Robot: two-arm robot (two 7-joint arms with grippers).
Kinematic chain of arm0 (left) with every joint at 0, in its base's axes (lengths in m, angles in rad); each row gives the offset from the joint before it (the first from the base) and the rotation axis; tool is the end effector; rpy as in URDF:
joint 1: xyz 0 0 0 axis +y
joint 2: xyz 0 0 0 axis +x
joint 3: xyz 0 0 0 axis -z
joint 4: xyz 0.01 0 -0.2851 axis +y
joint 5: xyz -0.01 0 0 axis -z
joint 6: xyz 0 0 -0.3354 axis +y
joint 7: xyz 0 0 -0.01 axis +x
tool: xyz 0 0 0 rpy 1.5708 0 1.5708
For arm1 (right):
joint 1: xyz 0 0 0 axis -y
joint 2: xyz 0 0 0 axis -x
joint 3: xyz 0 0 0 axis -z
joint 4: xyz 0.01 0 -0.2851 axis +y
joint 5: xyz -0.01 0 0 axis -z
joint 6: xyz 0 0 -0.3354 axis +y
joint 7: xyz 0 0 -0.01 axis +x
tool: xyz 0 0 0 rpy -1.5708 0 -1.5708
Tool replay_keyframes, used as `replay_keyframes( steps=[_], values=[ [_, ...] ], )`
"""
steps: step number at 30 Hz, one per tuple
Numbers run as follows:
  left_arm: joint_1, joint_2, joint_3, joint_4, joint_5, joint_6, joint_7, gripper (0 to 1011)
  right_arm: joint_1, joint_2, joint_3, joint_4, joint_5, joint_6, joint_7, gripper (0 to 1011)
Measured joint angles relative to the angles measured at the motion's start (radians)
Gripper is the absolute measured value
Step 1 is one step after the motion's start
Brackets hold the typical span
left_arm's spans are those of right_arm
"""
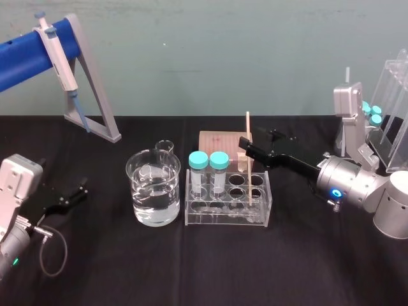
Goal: Hold the thermometer with one hand and immerse one end into the beaker, then reinsert it into the test tube rack.
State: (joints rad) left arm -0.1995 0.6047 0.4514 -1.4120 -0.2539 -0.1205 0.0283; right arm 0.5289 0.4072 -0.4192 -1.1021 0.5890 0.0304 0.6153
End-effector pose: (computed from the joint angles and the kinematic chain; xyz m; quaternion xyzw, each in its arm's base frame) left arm 0.3824 0.0729 -0.3034 0.1415 -0.1325 0.5799 0.7913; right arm 0.4813 -0.0610 -0.2562 -0.0084 0.0545 -0.3892 0.9195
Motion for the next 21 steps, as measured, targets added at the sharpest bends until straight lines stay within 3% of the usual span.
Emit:
replay_keyframes(
  steps=[2, 9, 12, 15, 21],
  values=[
    [0.000, 0.000, 0.000, 0.000, 0.000, 0.000, 0.000, 1004, 0.000, 0.001, 0.002, -0.003, 0.000, 0.000, -0.001, 732],
    [0.000, 0.000, 0.000, 0.000, 0.000, 0.000, 0.000, 1004, -0.008, 0.007, 0.010, -0.021, 0.001, -0.002, -0.008, 890],
    [0.000, 0.000, 0.000, 0.000, 0.000, 0.000, 0.000, 1004, -0.023, 0.018, 0.020, -0.059, 0.000, -0.003, -0.030, 973],
    [0.000, 0.000, 0.000, 0.000, 0.000, 0.000, 0.000, 1004, -0.063, 0.042, 0.042, -0.150, -0.029, -0.009, -0.110, 1003],
    [0.000, 0.000, 0.000, 0.000, 0.000, 0.000, 0.000, 1004, -0.148, 0.050, 0.100, -0.264, -0.086, -0.018, -0.277, 1003]
  ],
)
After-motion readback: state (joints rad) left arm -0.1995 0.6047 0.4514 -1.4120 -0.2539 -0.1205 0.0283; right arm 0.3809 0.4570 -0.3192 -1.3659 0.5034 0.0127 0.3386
